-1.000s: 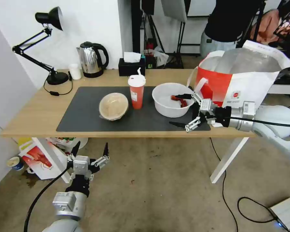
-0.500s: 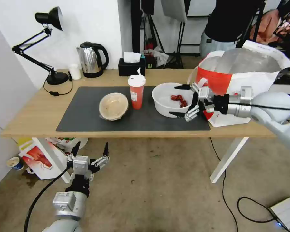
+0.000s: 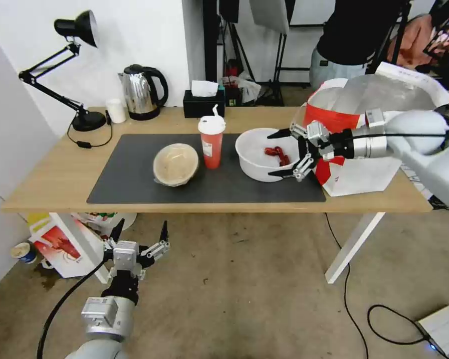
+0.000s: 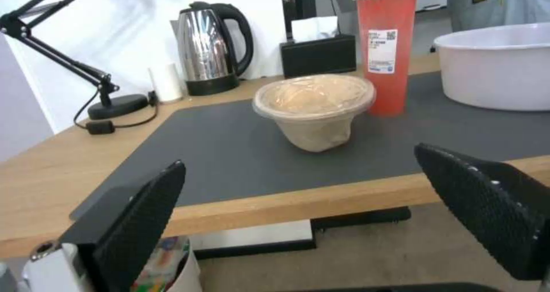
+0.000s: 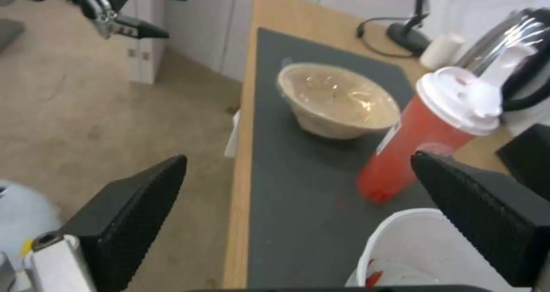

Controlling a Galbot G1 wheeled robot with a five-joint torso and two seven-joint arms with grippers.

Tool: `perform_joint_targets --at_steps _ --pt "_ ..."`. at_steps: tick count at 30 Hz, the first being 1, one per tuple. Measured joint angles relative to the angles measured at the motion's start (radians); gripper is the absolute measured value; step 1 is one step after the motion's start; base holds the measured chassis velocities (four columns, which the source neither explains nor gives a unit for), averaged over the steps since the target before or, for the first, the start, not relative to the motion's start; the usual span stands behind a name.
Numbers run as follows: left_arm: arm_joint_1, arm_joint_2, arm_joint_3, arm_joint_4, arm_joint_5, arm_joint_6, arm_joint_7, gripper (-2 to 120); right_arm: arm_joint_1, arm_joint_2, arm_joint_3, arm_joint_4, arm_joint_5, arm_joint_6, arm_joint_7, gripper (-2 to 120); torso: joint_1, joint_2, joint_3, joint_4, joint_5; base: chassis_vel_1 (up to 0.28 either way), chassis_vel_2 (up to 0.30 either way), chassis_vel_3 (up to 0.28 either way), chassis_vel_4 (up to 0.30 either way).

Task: Pick up the trash from the table and place it into the takeout bag.

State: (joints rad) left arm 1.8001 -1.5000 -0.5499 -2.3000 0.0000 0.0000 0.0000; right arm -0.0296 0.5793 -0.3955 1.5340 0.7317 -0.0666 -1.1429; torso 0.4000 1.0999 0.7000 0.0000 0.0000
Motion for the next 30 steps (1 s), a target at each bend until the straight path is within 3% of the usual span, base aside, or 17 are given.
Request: perform_joint_targets --at_steps 10,30 --pt "0.000 0.000 0.000 0.000 0.000 0.000 0.000 100 0.107 0.086 -0.075 -0.132 -0.055 -0.027 -0.124 100 0.000 0.000 0.000 0.0000 0.0000 0.000 0.000 0.000 0.000" --pt "0.000 0.000 0.000 0.000 0.000 0.000 0.000 100 0.177 0.164 -0.145 -0.275 -0.144 -0.036 -0.191 100 0.000 0.000 0.000 0.0000 0.0000 0.000 0.000 0.000 0.000"
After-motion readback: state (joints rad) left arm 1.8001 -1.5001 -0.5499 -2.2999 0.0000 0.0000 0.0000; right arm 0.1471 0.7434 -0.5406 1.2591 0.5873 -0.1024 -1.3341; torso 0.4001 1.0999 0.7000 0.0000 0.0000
